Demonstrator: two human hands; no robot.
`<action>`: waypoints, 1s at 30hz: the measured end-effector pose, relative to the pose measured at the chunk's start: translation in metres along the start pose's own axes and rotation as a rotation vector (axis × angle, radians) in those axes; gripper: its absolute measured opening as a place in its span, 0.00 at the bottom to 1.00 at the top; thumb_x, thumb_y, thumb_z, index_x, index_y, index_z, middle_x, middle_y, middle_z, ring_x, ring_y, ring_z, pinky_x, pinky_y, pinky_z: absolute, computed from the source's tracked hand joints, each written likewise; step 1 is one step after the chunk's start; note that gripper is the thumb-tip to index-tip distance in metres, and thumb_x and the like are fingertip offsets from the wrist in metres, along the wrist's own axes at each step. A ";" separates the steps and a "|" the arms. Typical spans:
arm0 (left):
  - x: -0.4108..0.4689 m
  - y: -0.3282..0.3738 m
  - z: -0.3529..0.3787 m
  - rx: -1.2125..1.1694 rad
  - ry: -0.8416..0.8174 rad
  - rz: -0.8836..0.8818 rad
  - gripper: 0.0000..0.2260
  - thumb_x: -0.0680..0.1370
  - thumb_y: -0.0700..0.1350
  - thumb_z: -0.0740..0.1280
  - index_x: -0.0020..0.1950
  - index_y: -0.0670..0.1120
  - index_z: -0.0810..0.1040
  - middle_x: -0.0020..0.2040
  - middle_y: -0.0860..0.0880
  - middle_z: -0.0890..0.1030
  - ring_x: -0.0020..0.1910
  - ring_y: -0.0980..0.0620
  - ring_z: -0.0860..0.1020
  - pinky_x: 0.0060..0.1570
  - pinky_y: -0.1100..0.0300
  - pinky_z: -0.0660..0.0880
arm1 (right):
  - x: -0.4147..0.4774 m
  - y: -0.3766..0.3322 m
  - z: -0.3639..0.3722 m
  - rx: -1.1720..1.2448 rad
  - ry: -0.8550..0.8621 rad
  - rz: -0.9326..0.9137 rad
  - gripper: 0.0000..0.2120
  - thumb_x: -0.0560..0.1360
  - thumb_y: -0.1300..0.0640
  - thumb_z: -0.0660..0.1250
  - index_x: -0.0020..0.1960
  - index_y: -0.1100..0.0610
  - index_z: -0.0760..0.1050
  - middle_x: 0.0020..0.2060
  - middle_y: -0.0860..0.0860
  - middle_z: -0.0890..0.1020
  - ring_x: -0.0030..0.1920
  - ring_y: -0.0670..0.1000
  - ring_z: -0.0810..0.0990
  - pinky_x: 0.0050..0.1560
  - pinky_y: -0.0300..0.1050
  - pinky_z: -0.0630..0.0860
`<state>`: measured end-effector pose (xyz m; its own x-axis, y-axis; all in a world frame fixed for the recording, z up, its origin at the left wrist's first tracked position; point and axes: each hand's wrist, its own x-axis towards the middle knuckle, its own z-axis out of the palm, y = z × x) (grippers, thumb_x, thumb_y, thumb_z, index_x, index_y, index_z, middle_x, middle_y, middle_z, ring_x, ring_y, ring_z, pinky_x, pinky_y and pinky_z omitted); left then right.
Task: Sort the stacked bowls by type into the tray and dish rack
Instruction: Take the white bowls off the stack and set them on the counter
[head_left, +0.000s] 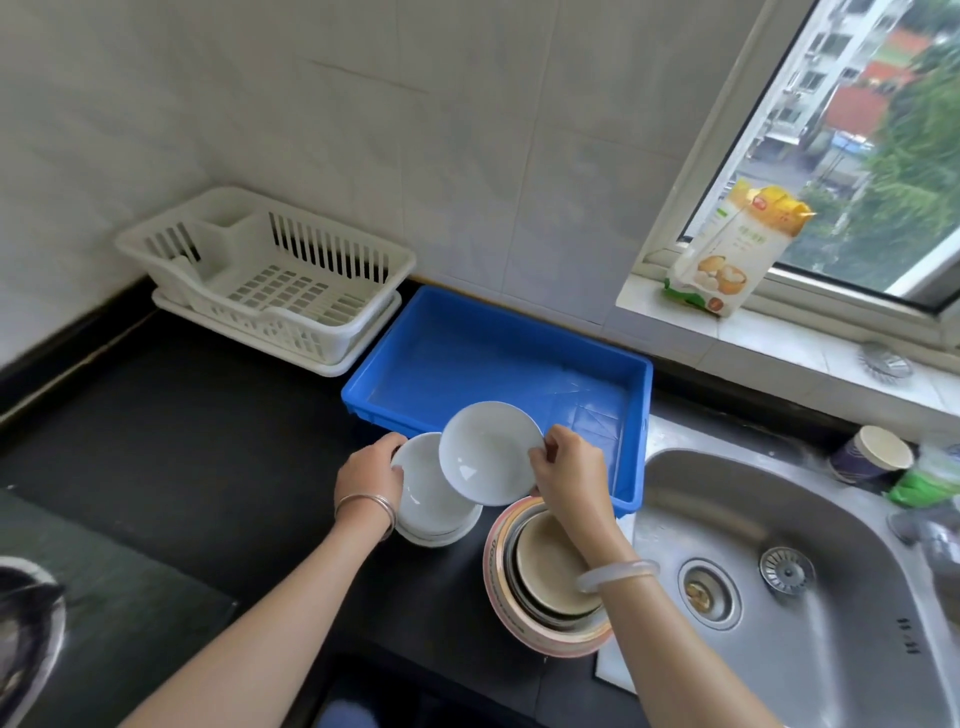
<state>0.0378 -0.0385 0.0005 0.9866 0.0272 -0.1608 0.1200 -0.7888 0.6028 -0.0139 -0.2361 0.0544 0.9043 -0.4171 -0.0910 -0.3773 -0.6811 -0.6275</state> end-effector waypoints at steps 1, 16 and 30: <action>0.000 0.000 -0.001 -0.027 -0.002 -0.006 0.10 0.75 0.39 0.61 0.51 0.51 0.76 0.43 0.52 0.78 0.44 0.50 0.77 0.39 0.57 0.72 | 0.001 0.000 -0.001 -0.004 0.001 -0.002 0.11 0.75 0.62 0.61 0.34 0.57 0.66 0.29 0.52 0.74 0.28 0.51 0.74 0.26 0.36 0.65; 0.056 -0.082 -0.116 -0.530 0.117 -0.275 0.11 0.73 0.34 0.66 0.47 0.51 0.76 0.42 0.51 0.77 0.42 0.49 0.76 0.25 0.62 0.75 | 0.048 -0.114 0.046 0.181 -0.184 -0.091 0.10 0.74 0.63 0.60 0.34 0.63 0.69 0.31 0.52 0.74 0.21 0.42 0.79 0.20 0.30 0.68; 0.118 -0.255 -0.197 -0.823 0.498 -0.676 0.12 0.72 0.32 0.66 0.50 0.46 0.75 0.43 0.47 0.77 0.40 0.46 0.77 0.26 0.61 0.75 | 0.104 -0.266 0.256 0.333 -0.585 0.001 0.06 0.77 0.64 0.60 0.53 0.57 0.71 0.51 0.54 0.75 0.40 0.49 0.79 0.33 0.41 0.82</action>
<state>0.1452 0.2867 -0.0176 0.6075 0.6691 -0.4282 0.4910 0.1074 0.8645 0.2314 0.0555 0.0136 0.8988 0.0407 -0.4365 -0.3811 -0.4197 -0.8238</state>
